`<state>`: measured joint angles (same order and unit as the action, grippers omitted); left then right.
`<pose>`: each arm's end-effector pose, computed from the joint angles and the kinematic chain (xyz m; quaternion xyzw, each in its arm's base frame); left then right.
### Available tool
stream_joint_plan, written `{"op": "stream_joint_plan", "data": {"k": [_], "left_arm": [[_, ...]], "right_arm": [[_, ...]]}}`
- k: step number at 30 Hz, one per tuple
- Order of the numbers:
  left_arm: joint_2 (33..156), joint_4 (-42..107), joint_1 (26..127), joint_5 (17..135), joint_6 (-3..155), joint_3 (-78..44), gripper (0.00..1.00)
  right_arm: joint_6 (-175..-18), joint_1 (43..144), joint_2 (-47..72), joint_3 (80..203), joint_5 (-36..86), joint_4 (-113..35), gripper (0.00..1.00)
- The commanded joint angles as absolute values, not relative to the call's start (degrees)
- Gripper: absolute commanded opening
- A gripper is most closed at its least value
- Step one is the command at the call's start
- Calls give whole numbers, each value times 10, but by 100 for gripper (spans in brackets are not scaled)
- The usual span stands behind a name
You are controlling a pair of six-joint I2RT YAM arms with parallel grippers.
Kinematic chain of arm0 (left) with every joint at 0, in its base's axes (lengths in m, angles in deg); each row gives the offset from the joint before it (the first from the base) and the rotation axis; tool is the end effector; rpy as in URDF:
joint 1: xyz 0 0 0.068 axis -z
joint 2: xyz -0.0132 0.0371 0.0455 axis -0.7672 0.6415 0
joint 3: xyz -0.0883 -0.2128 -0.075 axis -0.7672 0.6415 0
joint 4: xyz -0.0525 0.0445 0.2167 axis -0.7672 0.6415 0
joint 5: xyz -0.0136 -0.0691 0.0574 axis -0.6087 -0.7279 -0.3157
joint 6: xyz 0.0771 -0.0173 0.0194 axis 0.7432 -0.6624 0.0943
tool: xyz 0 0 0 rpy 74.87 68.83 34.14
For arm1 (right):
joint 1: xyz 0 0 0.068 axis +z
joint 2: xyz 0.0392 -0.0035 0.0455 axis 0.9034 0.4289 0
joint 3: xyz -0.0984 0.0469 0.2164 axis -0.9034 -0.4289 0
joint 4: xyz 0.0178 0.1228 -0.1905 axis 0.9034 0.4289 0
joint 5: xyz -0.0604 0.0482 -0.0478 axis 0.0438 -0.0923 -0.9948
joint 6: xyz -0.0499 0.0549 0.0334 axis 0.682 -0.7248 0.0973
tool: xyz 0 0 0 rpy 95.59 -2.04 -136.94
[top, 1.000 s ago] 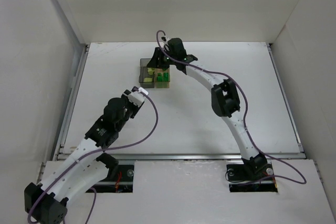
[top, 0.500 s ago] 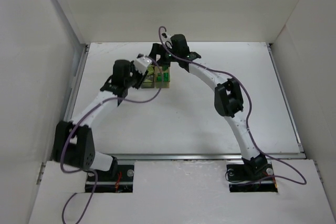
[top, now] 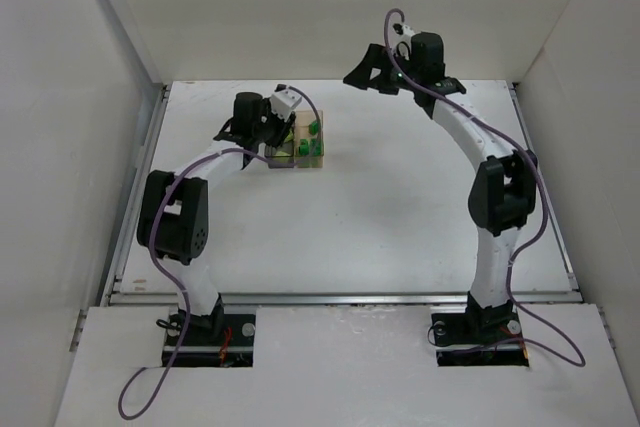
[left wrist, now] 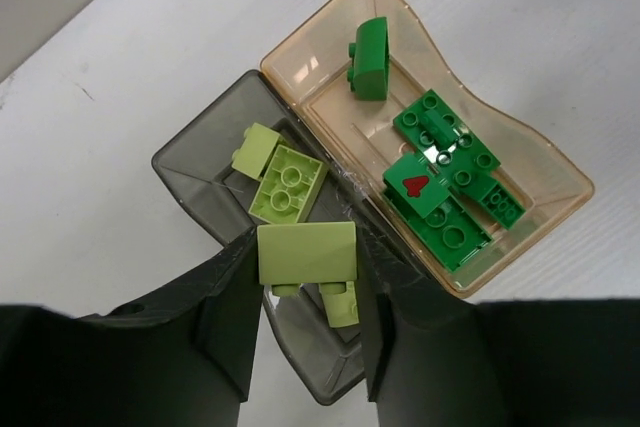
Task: Sort the legos into containers by color
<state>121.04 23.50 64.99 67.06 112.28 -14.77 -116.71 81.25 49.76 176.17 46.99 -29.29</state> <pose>0.3896 -0.1252 0.2279 0.3534 0.7410 -0.0777 0.5657 0.4440 0.1687 0.3049 -0.0763 0.7951 0.4001 0.4493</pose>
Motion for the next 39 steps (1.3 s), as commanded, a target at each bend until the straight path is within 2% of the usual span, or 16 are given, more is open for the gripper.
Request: {"op": "stream_joint_plan", "data": {"k": [1,2,5,9,13,16,17,20,21,22,26,31,39], "left_arm": [[1220,196,646,677,1112,-176,40],[1225,213,646,677,1112,-181,47],[1232,234,646,677,1106,-195,82],[1218,234,641,677,1092,-195,96],[1160,234,636,703,1055,-188,97],[1105,210,629,799,996,-160,99],[1068,204,629,882,981,-133,100],[1014,203,629,1028,950,-95,100],[1001,210,629,1108,950,-82,100],[988,210,623,1141,955,-67,100],[896,190,607,1228,991,42,100],[759,160,622,1272,1013,187,100],[648,161,694,1282,983,250,100]], "right_arm": [[-1102,825,465,1744,449,-278,100],[-1090,825,460,1744,443,-266,100],[-1057,820,443,1751,433,-225,100],[-1043,820,416,1746,433,-212,100],[-1038,810,347,1708,407,-207,100],[-1038,795,292,1647,322,-193,100],[-1038,786,253,1630,290,-177,100],[-1065,763,167,1552,130,-140,100],[-1073,756,143,1529,88,-130,100],[-1080,740,120,1506,1,-123,100],[-1089,710,-7,1380,-152,-123,100],[-1115,710,-163,1279,-211,-151,100],[-1136,710,-238,1265,-174,-105,100]]}}
